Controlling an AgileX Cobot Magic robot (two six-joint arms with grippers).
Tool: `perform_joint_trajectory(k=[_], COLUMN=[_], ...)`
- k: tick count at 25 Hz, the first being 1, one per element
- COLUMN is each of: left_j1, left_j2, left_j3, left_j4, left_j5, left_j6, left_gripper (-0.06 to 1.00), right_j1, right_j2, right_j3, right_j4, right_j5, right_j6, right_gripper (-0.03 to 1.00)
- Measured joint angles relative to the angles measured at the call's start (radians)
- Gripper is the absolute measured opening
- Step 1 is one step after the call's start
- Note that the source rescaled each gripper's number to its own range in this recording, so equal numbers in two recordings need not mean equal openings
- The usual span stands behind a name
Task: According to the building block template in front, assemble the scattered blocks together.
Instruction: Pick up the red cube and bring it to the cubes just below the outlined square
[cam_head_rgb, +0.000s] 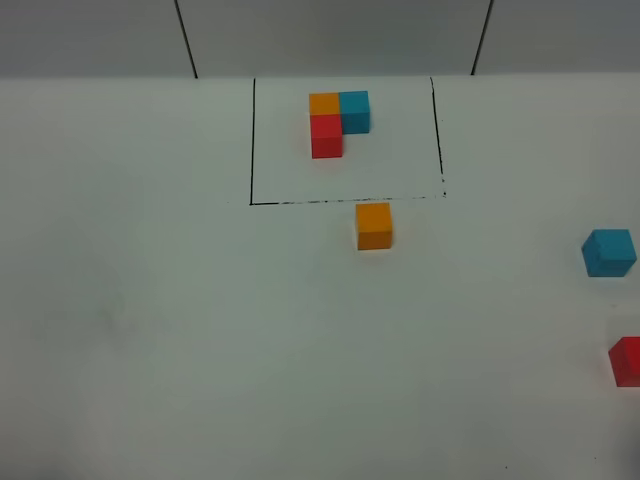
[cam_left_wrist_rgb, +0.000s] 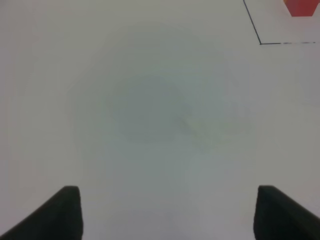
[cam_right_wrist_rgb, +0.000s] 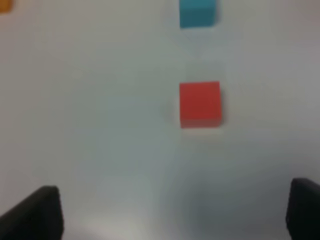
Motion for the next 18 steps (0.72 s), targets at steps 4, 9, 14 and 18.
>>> perform_joint_trajectory(k=[4,9,14,18], left_j1=[0.000,0.000,0.000,0.000], left_j2=[0.000,0.000,0.000,0.000], left_j3=[0.000,0.000,0.000,0.000], left_j4=[0.000,0.000,0.000,0.000], left_j5=[0.000,0.000,0.000,0.000], left_j6=[0.000,0.000,0.000,0.000], left_gripper=[0.57,0.57,0.57,0.57], right_j1=[0.000,-0.019,-0.126,-0.174], right_j2=[0.230,0.452,0.638,0.780], right_j3=[-0.055,-0.097,-0.099,-0.099], right_j4=[-0.053,-0.071,0.041,0.124], right_j5=[-0.006,-0.070,-0.170,-0.258], right_j6=[-0.019,-0.066,-0.199,-0.318], right_gripper=[0.99,1.00,1.00,1.00])
